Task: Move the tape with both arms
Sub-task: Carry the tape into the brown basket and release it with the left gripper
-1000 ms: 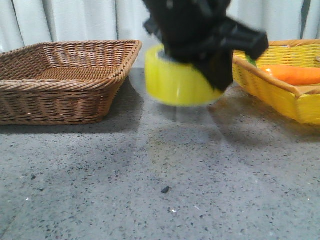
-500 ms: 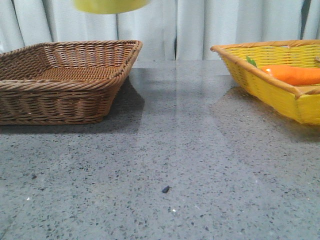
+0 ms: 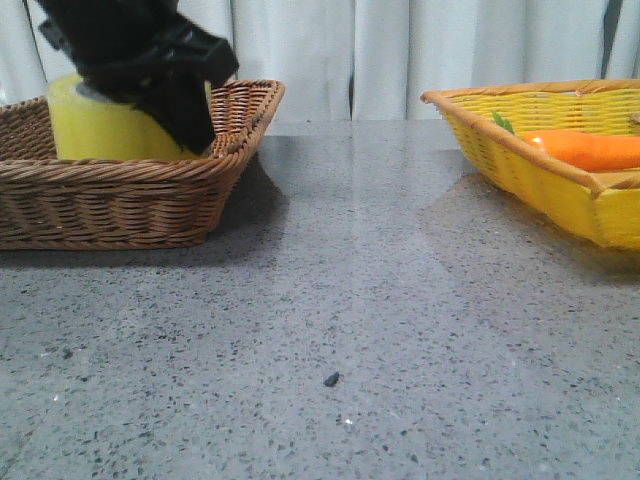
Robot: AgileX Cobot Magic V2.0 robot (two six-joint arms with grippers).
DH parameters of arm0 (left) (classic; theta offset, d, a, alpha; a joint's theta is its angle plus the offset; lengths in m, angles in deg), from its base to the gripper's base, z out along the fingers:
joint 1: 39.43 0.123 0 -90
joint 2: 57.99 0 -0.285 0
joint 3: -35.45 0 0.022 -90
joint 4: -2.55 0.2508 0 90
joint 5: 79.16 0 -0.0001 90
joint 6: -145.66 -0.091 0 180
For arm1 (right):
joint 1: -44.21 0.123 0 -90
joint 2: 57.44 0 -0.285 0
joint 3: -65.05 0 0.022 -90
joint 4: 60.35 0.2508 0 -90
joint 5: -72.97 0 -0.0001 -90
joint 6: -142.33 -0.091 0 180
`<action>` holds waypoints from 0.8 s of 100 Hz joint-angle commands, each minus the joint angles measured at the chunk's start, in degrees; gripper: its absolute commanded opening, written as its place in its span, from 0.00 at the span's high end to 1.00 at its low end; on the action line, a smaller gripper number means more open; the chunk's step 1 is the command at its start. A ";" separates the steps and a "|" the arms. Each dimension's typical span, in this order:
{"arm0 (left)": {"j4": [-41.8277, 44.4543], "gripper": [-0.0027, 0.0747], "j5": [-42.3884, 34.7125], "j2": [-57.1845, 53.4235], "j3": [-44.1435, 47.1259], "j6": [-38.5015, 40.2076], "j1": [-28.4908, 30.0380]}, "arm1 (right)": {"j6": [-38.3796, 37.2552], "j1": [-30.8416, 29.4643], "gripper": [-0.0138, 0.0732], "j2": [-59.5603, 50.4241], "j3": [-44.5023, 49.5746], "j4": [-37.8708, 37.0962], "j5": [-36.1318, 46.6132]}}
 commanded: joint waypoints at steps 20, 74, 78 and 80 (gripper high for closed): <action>-1.91 0.90 -5.87 -2.76 0.81 -0.14 0.25 | 0.42 0.00 0.93 -0.36 -1.10 -0.90 4.33; -2.53 0.61 -5.16 -12.67 0.94 -0.14 0.25 | 0.42 0.00 0.93 -13.83 13.68 -1.76 16.62; -2.90 0.68 -4.72 -14.49 0.94 -0.14 0.25 | 0.42 0.00 0.93 -16.24 16.10 -1.91 18.90; -3.20 0.70 -4.57 -15.42 0.94 -0.14 0.25 | 0.42 0.00 0.93 -17.08 17.58 -2.06 20.28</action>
